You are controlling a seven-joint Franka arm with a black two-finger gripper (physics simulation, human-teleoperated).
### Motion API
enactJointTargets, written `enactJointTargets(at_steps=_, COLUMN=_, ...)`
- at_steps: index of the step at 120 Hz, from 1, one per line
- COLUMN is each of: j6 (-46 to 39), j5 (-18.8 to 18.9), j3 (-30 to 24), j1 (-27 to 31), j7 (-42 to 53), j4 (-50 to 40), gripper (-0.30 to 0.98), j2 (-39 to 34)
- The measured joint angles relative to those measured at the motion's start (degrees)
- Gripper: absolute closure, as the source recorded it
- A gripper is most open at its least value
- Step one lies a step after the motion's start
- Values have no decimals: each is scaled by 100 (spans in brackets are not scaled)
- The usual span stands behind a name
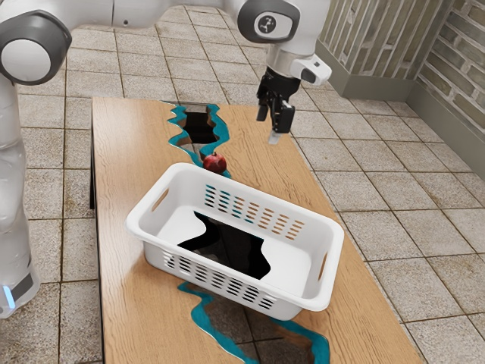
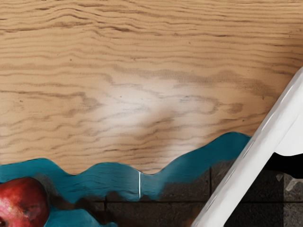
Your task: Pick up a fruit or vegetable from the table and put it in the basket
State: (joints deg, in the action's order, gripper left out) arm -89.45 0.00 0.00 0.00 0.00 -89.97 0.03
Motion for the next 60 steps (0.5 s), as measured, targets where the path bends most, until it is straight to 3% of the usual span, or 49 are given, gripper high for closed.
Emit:
enactJointTargets(at_steps=5, j6=35, j5=-37, j3=60, j1=-32, j7=14, j4=790, gripper=0, j2=520)
enactJointTargets(at_steps=13, j6=78, j5=-86, j3=103, j1=267, j7=35, j4=1273, gripper=0, j2=839)
enactJointTargets(at_steps=30, j6=103, j5=-207, j3=225, j1=536, j7=75, j4=1499, gripper=0, j2=971)
enactJointTargets(at_steps=60, j6=-102, j5=-656, j3=1012, j1=537, j7=329, j4=1720, gripper=0, j2=1097)
